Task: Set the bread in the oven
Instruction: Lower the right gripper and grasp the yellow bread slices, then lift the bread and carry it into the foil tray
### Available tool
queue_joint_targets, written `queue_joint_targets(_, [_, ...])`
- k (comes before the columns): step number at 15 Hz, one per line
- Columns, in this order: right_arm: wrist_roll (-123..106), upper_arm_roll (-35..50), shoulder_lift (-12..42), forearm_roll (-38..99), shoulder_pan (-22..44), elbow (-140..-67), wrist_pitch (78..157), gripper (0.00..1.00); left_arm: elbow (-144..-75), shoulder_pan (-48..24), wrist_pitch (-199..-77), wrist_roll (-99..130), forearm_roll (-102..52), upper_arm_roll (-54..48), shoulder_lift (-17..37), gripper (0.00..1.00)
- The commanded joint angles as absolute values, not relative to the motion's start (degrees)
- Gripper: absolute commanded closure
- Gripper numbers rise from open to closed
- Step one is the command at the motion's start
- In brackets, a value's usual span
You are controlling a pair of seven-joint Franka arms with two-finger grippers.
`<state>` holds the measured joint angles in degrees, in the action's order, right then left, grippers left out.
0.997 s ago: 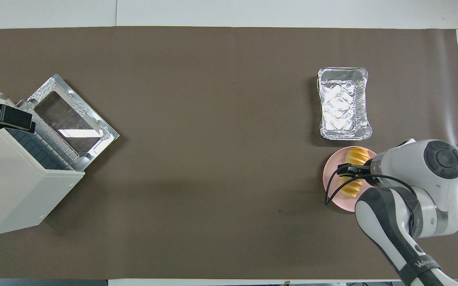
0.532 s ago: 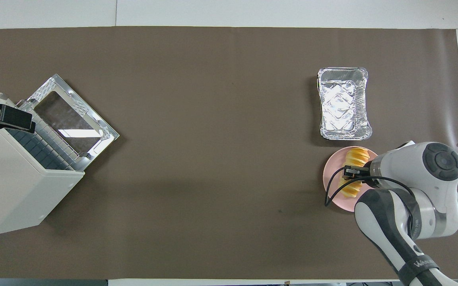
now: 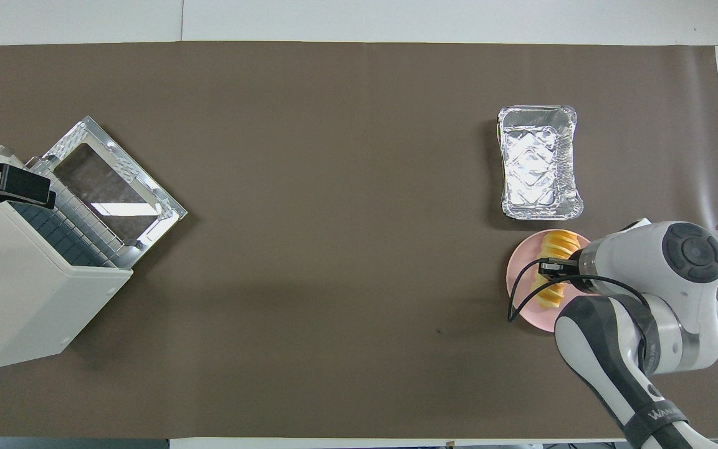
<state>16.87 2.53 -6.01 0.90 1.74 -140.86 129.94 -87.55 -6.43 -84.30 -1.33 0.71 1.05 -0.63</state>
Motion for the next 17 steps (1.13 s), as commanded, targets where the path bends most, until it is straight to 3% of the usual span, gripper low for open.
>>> queue_joint_targets(1, [19.9,4.3,-7.4,1.1,1.7,-135.2,121.1,1.00,-87.8,-6.0,-83.9,-1.8,0.8,0.8,-0.8,0.00])
queue_joint_targets(4, [19.8,4.5,-8.6,1.2,1.6,-126.2,109.7,1.00,-87.8,-6.0,-83.9,-1.8,0.7,0.8,-0.8,0.00])
queue_joint_targets(6, [17.6,4.5,-6.7,1.2,1.5,-117.9,105.5,1.00,-87.8,-6.0,-83.9,-1.8,0.7,0.8,-0.8,0.00])
queue_joint_targets(9, [13.6,4.1,-1.3,1.3,0.4,-110.7,106.7,1.00,-87.8,-6.0,-83.9,-1.8,0.8,0.8,-0.8,0.00])
queue_joint_targets(13, [7.9,4.0,9.8,1.1,-0.1,-99.0,107.6,1.00,-87.8,-6.0,-83.9,-1.8,0.8,0.8,-0.8,0.00])
queue_joint_targets(17, [0.8,4.0,14.5,0.8,-0.1,-98.7,116.4,1.00,-87.8,-6.0,-83.9,-1.8,0.7,0.8,-0.8,0.00])
